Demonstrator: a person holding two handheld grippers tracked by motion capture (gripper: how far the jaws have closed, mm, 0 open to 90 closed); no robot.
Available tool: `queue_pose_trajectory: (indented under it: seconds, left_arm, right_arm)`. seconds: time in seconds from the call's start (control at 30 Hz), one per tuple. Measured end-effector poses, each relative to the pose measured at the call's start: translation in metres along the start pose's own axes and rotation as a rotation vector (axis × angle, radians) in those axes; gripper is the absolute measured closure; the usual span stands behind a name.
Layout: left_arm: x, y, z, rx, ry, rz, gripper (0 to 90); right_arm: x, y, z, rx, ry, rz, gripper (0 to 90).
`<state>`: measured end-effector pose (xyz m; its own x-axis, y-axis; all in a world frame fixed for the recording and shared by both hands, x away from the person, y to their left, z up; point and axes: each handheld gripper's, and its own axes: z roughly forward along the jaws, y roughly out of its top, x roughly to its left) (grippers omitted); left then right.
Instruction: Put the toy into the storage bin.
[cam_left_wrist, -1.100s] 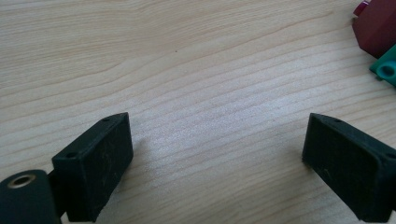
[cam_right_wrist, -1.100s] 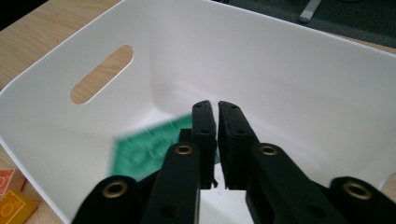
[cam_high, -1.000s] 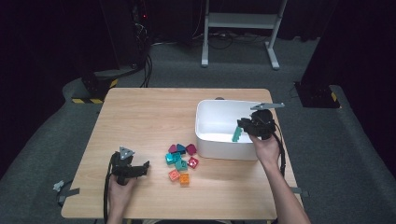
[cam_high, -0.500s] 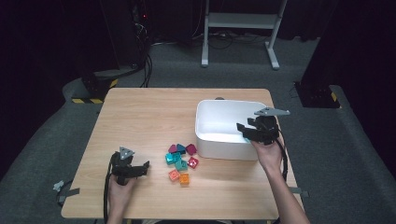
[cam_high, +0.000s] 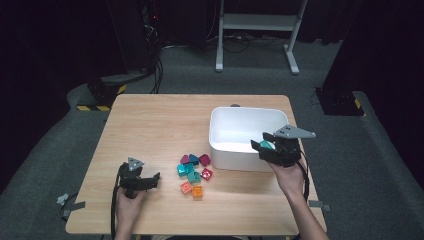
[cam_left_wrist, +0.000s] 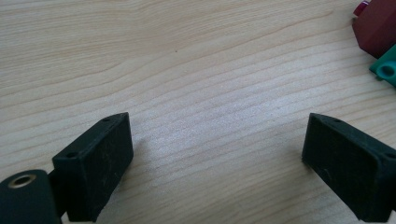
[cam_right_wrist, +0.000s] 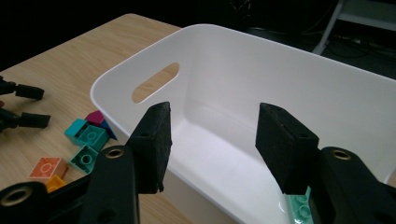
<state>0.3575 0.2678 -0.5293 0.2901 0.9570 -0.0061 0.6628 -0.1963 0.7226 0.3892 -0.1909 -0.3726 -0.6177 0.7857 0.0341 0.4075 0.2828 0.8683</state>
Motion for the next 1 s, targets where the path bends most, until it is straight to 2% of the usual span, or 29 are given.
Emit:
queue_pose_trajectory:
  seconds: [0.13, 0.4, 0.47, 0.67, 0.83, 1.0]
  left_arm:
    - [0.0, 0.0, 0.0, 0.0, 0.001, -0.001, 8.8]
    - [0.0, 0.0, 0.0, 0.0, 0.001, -0.001, 8.8]
    - [0.0, 0.0, 0.0, 0.0, 0.001, -0.001, 8.9]
    - [0.0, 0.0, 0.0, 0.0, 0.001, -0.001, 8.8]
    - [0.0, 0.0, 0.0, 0.0, 0.001, -0.001, 8.8]
    - [0.0, 0.0, 0.0, 0.0, 0.001, -0.001, 9.0]
  right_arm:
    - [0.012, -0.007, -0.006, -0.026, 0.031, -0.01, 46.3]
    - [0.03, -0.022, -0.006, -0.026, 0.083, -0.026, 46.1]
    - [0.038, -0.031, -0.003, -0.016, 0.097, -0.036, 46.0]
    - [0.05, -0.046, 0.006, 0.005, 0.128, -0.037, 45.8]
    - [0.065, -0.062, 0.021, 0.038, 0.141, -0.068, 45.2]
    - [0.075, -0.074, 0.037, 0.07, 0.169, -0.063, 44.8]
